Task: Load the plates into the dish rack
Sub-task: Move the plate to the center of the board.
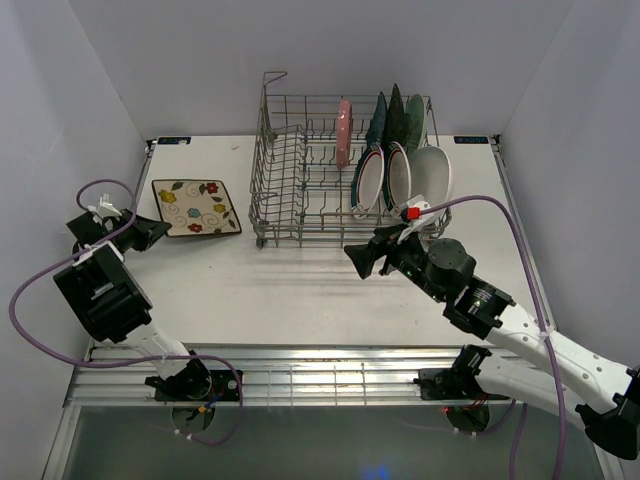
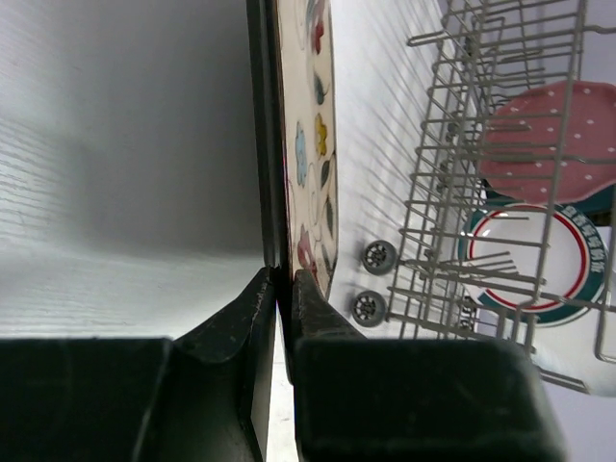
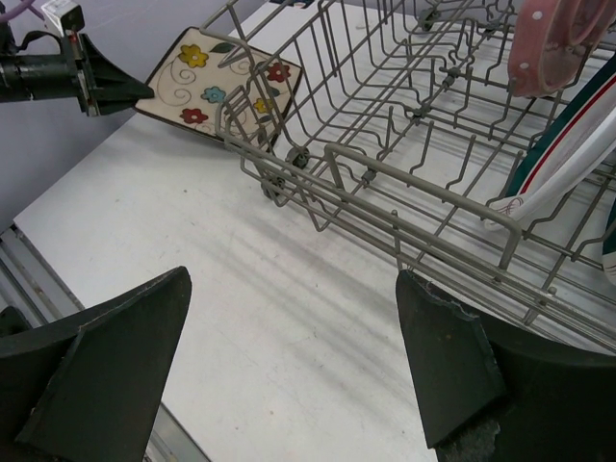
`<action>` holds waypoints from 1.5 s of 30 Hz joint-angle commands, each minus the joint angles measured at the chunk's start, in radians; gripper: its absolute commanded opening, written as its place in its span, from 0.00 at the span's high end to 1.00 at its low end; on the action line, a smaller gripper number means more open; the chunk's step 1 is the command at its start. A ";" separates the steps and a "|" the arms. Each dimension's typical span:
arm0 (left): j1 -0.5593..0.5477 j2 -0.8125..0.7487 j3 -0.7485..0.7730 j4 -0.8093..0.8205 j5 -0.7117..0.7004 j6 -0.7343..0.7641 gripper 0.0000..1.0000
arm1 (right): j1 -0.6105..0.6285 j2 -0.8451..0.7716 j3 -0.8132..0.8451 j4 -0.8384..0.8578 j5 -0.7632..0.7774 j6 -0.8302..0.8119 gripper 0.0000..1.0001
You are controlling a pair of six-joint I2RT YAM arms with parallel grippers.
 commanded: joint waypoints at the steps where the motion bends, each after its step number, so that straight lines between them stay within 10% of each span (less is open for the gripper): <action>1: 0.014 -0.124 0.031 0.008 0.182 -0.004 1.00 | 0.005 0.018 0.034 0.059 -0.031 0.012 0.08; 24: 0.086 -0.102 0.061 -0.267 0.361 0.215 1.00 | 0.043 0.168 0.074 0.117 -0.241 0.062 0.07; 45: 0.206 0.109 0.250 -0.894 0.340 0.996 1.00 | 0.204 0.556 -0.043 0.603 -0.215 0.451 0.07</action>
